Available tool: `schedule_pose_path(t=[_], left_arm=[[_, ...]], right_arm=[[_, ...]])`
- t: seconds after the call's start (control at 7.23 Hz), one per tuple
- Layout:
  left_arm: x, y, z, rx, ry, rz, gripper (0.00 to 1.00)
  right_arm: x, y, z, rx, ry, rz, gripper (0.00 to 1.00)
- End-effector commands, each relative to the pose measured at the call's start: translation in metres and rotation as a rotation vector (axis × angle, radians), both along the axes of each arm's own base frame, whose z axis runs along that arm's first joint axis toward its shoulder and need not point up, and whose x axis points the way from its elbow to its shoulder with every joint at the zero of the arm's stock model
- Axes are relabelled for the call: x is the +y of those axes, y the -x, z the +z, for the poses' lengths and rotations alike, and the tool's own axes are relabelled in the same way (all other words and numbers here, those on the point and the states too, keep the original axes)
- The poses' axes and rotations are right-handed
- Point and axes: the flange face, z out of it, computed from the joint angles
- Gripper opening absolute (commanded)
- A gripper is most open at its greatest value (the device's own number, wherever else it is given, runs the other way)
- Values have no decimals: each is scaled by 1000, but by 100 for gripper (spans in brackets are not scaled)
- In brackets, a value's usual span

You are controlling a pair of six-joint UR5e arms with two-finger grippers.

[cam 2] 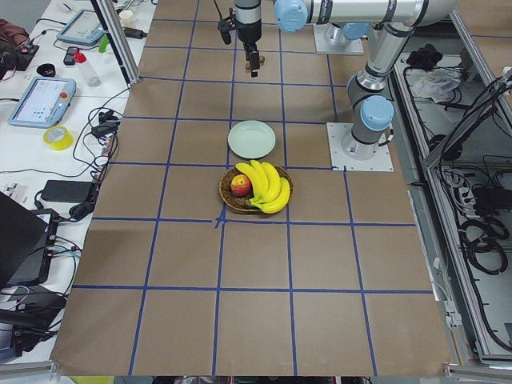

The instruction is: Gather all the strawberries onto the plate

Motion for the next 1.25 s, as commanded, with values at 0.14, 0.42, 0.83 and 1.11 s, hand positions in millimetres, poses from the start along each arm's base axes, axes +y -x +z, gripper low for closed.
schedule_pose_path(t=[0.14, 0.42, 0.83, 1.11], left_arm=[[-2, -1, -1, 0, 6, -2, 100], [-12, -2, -4, 1, 34, -2, 100], [-12, -2, -5, 1, 34, -2, 100], [-17, -3, -7, 2, 43, -2, 100]], right_arm=[[-1, 0, -1, 1, -1, 0, 100], [0, 0, -2, 1, -2, 0, 100], [-2, -1, -4, 3, -2, 4, 100], [-4, -2, -7, -1, -9, 20, 100]])
